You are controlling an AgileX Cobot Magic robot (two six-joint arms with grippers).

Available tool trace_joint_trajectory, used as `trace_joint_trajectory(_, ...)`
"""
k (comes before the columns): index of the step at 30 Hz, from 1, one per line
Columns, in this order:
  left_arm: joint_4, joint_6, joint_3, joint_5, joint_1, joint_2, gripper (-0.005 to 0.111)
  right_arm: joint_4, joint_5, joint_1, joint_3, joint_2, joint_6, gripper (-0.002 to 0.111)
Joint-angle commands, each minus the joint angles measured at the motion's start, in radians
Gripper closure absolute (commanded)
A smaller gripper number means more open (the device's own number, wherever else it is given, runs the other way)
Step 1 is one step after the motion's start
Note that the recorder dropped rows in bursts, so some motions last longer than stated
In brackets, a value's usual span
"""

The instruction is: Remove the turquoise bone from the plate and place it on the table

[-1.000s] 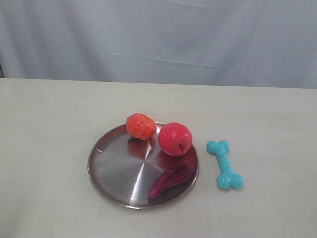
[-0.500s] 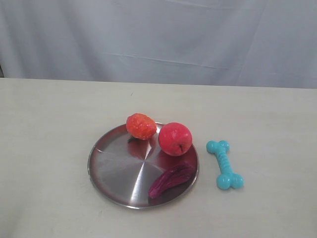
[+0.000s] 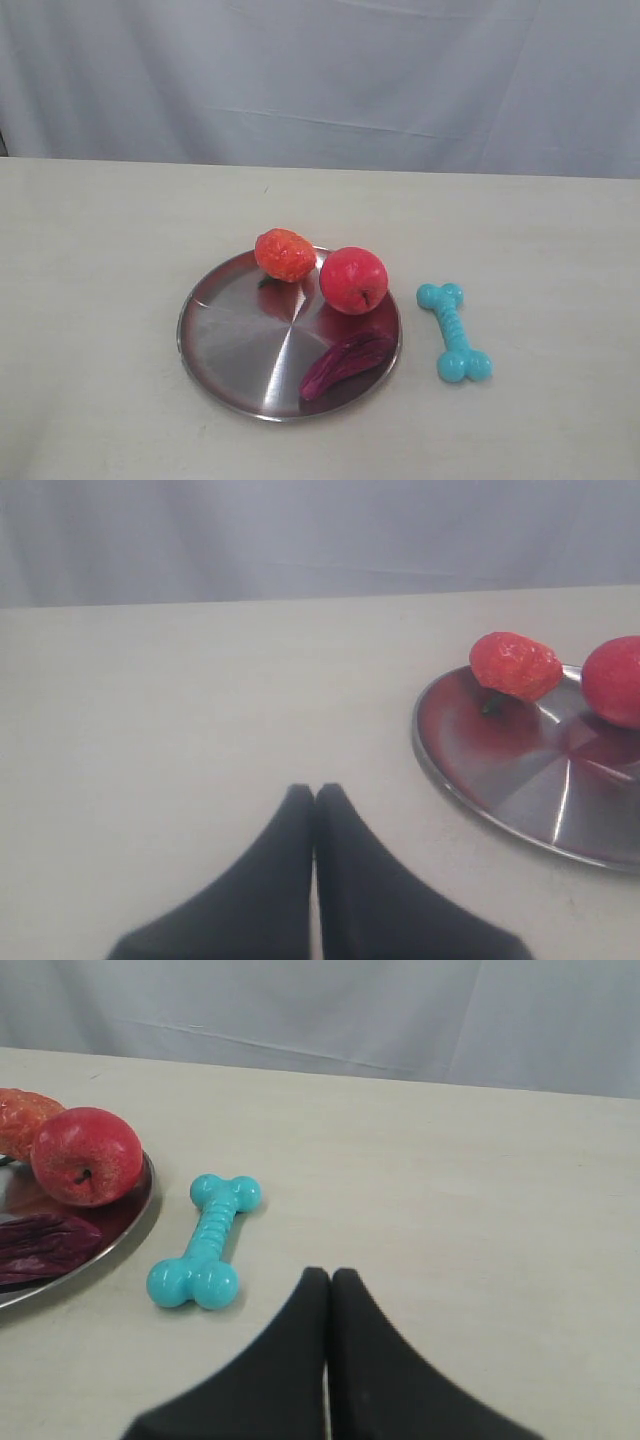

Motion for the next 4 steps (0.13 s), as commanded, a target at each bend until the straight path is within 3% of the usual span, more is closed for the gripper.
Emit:
trace_joint_trajectory(1,0.0,-0.002,0.003,-0.001,-0.003,-0.001,0.107,-0.008,-0.003,-0.005,0.002,-0.007,0.002,0.109)
trace_joint_trajectory(4,0.0,-0.002,0.003,-0.001,-0.003,-0.001,0.107,-0.008,-0.003,-0.005,0.002,-0.007,0.002,0.109)
